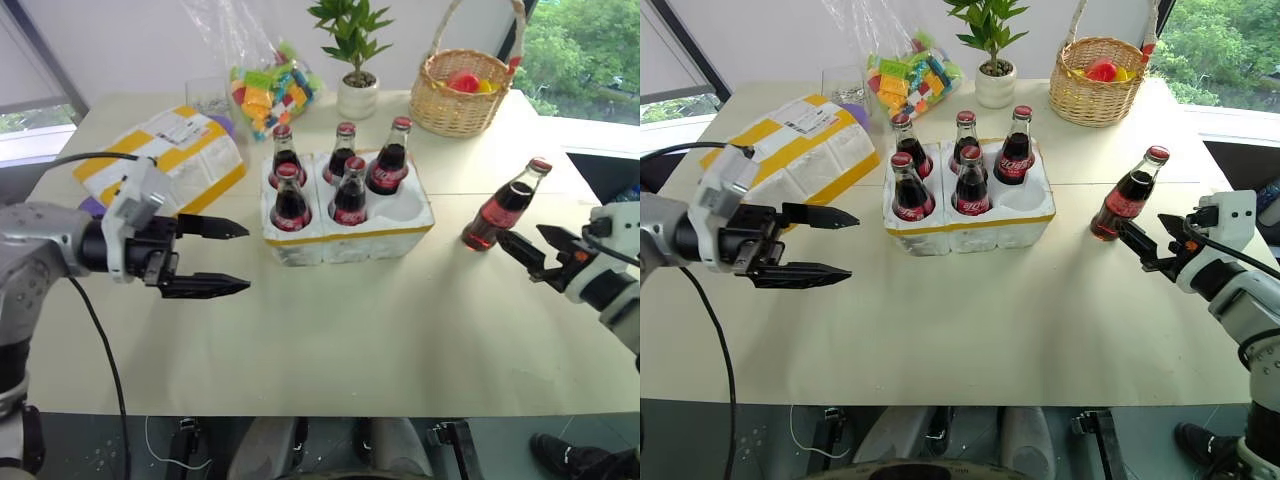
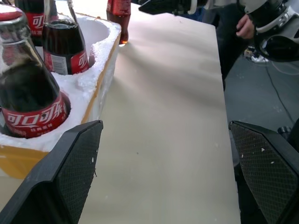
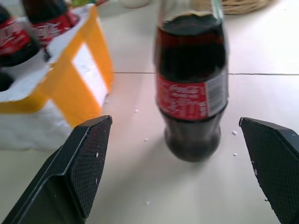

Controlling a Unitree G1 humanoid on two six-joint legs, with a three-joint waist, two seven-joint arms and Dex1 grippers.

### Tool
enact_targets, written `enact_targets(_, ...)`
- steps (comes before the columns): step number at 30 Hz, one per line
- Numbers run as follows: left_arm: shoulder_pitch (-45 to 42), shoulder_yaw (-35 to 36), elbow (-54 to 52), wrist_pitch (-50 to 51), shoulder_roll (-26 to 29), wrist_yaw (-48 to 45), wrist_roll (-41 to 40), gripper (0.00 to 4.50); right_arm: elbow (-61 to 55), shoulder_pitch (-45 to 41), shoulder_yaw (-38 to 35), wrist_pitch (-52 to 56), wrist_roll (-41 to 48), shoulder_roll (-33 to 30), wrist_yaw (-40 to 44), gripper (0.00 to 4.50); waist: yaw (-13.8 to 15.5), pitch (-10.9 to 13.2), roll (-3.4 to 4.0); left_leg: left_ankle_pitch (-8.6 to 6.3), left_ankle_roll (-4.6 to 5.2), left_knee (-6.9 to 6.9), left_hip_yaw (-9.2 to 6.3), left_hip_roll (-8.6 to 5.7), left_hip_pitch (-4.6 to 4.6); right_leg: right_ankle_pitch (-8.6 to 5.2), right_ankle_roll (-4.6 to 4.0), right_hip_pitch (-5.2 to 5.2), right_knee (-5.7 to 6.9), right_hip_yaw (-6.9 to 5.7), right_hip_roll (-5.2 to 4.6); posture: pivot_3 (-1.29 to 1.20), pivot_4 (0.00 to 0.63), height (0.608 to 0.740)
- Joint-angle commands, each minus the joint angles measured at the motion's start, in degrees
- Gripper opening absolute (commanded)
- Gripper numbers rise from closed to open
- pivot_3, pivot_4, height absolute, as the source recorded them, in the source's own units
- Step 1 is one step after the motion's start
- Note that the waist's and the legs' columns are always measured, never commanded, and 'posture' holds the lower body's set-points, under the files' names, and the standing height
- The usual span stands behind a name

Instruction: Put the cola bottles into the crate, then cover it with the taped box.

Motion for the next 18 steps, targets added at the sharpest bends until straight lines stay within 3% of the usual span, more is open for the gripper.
enact_targets(1, 0.49, 1.95, -2.78, -0.59, -0.08, 2.77, -2.17, 4.48, 2.62, -3.49, 1.62, -3.56, -2.60, 0.14, -0.26, 4.50, -0.02, 0.00, 0.00, 0.01, -0.01, -0.01, 0.00, 0.00, 0.01, 0.00, 0.00, -0.01, 0.00, 0.00, 0.01, 0.00, 0.150, 0.732)
enact_targets(18, -1.21, -0.82, -5.36, -0.33, -0.40, 8.27, -7.02, 4.48, 24.58, -17.00, 10.55, -16.43, -11.98, 2.78, 4.78, 4.50, -1.36, 0.00, 0.01, 0.14, -0.24, -0.07, 0.00, 0.00, 0.06, 0.00, 0.00, 0.03, 0.00, -0.01, 0.04, 0.00, 0.150, 0.732)
